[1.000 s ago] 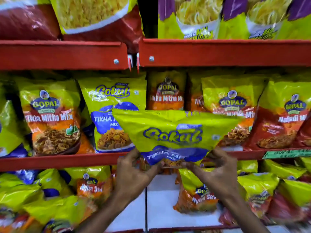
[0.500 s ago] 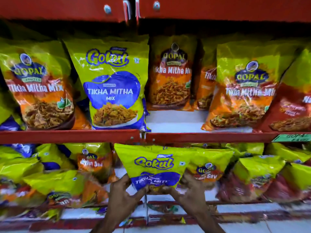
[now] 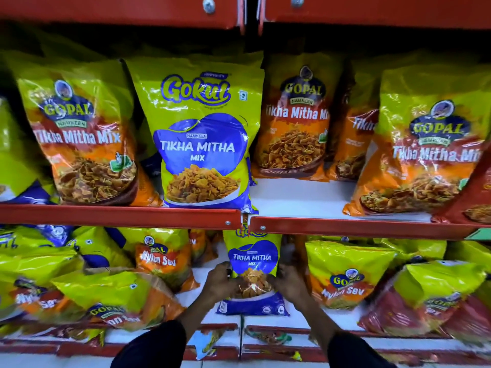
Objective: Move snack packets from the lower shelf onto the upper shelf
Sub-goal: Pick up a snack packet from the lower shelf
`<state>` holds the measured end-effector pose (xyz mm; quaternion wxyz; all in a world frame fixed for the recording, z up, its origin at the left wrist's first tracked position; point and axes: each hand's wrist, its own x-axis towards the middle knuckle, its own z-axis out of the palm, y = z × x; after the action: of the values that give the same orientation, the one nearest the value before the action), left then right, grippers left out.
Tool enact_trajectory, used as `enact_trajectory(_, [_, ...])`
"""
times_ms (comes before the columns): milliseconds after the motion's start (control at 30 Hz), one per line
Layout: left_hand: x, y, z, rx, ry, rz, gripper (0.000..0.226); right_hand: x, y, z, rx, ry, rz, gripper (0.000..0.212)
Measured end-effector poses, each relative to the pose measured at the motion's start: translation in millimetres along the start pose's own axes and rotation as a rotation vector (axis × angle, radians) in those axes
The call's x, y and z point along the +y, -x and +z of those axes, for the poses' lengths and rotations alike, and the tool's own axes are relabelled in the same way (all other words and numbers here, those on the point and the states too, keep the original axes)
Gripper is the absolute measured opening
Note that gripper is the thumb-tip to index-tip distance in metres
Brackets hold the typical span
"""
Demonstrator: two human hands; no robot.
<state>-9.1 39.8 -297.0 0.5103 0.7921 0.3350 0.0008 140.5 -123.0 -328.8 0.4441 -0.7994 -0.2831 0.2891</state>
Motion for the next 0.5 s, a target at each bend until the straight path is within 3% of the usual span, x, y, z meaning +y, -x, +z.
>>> enact_trajectory(100, [22, 24, -8, -0.019, -0.173, 0.101, 0.077, -33, 21, -6, 0.056, 0.227, -0.016, 0.038])
enact_trajectory(200, [38, 53, -25, 0.136, -0.472, 0.306, 0.070, -77, 57, -21, 0.220, 0.442, -0.110, 0.041])
enact_trajectory(300, [56, 82, -50, 0.345, -0.722, 0.486, 0.056, -131, 83, -35, 0.434, 0.576, -0.436, 0.028])
enact_trajectory(400, [87, 109, -87, 0.590, -0.774, 0.733, 0.043, -196, 92, -45, 0.577, 0.672, -0.809, 0.031])
enact_trajectory(500, [121, 129, -128, 0.866, -0.796, 0.939, 0.040, -254, 87, -46, 0.614, 0.727, -0.908, 0.050])
